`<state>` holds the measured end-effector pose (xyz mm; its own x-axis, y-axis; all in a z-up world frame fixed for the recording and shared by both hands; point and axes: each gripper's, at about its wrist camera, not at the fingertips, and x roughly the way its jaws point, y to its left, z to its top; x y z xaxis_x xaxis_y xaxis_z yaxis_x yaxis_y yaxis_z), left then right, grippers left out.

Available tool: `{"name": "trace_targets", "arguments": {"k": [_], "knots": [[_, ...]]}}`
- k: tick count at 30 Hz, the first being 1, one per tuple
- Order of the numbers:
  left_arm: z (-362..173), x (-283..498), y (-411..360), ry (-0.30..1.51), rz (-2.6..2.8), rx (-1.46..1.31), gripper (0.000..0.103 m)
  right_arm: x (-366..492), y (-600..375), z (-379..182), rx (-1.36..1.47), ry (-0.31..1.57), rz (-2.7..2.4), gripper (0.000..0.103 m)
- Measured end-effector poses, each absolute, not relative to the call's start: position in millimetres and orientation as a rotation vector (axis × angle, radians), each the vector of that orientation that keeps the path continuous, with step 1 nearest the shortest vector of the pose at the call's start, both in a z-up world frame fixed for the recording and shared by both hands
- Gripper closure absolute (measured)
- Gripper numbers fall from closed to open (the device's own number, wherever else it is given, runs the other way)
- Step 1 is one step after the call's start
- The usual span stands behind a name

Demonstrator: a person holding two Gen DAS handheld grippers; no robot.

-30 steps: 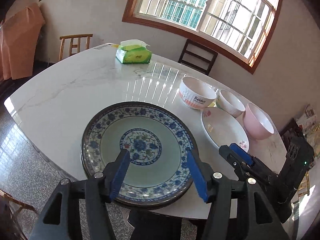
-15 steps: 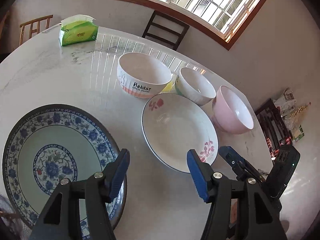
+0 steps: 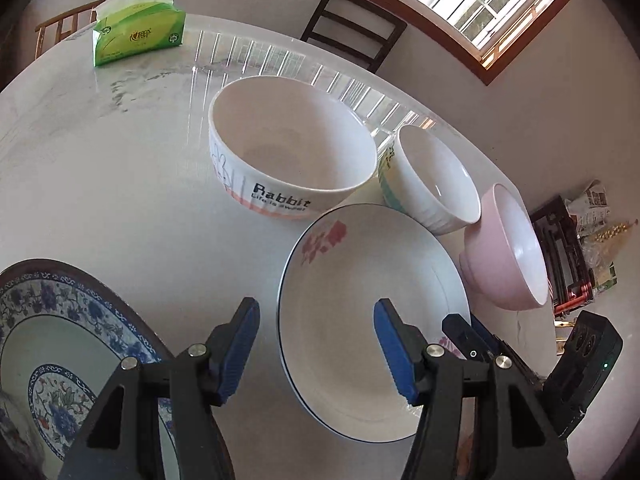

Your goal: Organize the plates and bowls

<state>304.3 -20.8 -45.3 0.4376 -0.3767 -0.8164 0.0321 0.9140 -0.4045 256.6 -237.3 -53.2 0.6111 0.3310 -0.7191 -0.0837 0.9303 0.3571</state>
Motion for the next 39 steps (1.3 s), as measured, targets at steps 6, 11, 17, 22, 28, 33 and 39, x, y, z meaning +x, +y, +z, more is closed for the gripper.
{"name": "trace_targets", "arguments": {"k": [6,11,17,22,28,33,39], "knots": [[-55,310,-26,1.094,-0.242,-0.335,0.042,265,-231,-54,0.255,0.93,0.227,0.073],[-59,309,-35,1.056,-0.216,-0.272,0.042,268,-229,-54,0.237,0.936,0.225,0.075],[-66,301,-56,1.033,-0.174,-0.125,0.042,268,-229,-54,0.224,0.941,0.226,0.086],[-67,289,-68,0.998,-0.155,-0.079,0.047,267,-231,-52,0.232,0.929,0.231,0.089],[-62,288,-54,0.972,-0.142,-0.127,0.07,266,-236,-52,0.254,0.928,0.224,0.089],[-67,293,-42,0.991,-0.177,-0.21,0.082,262,-238,-50,0.253,0.917,0.223,0.09],[-67,301,-33,1.053,-0.245,-0.303,0.079,260,-238,-51,0.251,0.925,0.227,0.09]]}}
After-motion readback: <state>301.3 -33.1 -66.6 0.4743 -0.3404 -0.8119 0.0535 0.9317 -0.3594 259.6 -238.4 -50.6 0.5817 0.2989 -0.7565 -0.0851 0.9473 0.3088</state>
